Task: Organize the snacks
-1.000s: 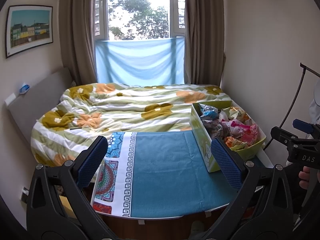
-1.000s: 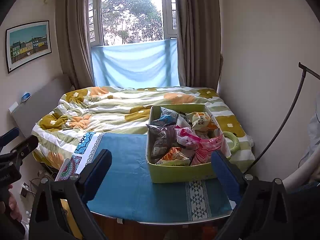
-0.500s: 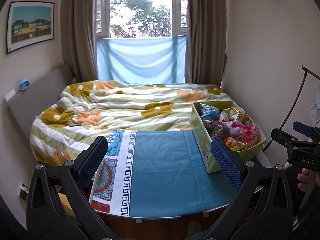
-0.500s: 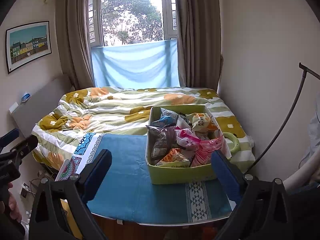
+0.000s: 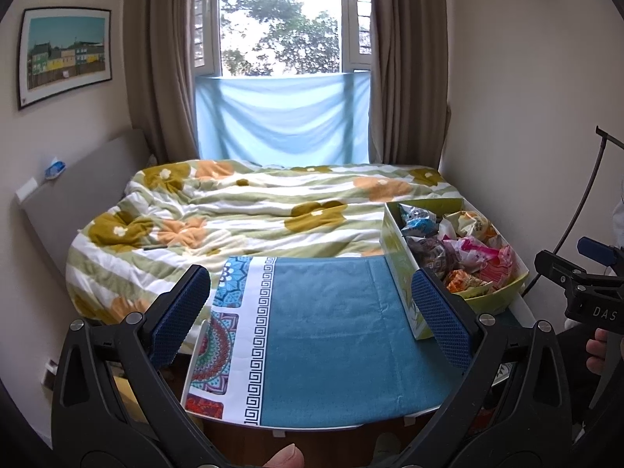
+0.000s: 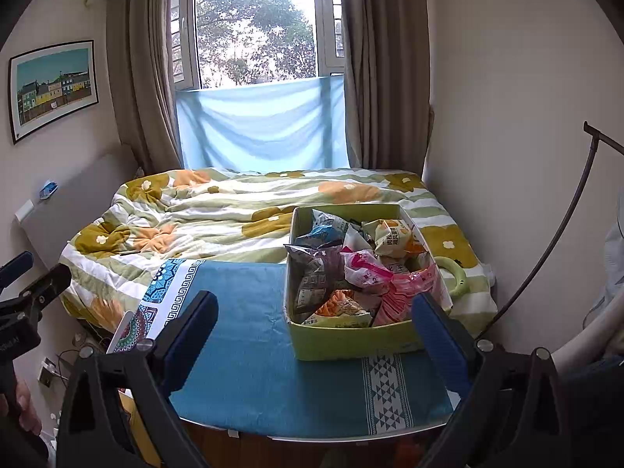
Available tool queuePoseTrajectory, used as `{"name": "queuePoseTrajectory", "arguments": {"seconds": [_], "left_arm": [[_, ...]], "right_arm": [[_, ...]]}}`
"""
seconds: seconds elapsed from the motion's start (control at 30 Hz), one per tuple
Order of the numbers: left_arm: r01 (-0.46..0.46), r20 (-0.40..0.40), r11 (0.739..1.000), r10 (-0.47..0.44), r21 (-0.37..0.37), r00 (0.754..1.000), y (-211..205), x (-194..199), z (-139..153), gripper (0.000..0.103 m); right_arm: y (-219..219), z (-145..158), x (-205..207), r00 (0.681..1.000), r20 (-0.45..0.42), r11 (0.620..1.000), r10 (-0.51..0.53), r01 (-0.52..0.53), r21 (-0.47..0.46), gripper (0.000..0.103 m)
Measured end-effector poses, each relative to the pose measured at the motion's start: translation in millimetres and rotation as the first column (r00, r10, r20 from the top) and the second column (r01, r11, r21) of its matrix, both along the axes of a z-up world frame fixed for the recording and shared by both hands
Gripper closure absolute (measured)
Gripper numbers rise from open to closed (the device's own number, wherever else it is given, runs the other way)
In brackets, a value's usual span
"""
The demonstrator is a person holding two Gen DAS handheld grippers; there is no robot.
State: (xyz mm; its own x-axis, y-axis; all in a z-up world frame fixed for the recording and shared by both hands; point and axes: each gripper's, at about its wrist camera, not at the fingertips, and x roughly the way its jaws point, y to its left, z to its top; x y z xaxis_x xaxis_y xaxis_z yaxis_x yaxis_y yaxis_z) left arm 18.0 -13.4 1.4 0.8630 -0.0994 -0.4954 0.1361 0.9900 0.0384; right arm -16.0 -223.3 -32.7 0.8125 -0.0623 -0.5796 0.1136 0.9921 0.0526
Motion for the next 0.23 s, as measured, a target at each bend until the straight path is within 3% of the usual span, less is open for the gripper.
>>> {"name": "queuePoseTrajectory", "arguments": {"seconds": [0.23], "left_arm": [[0.003, 0.018, 1.000, -0.003, -0.007, 1.000, -1.8, 0.5, 1.8, 0.001]], "right_arm": [[1.6, -0.2, 2.1, 1.000, -0.002, 1.000, 0.001, -0.001, 0.002, 0.004]]}}
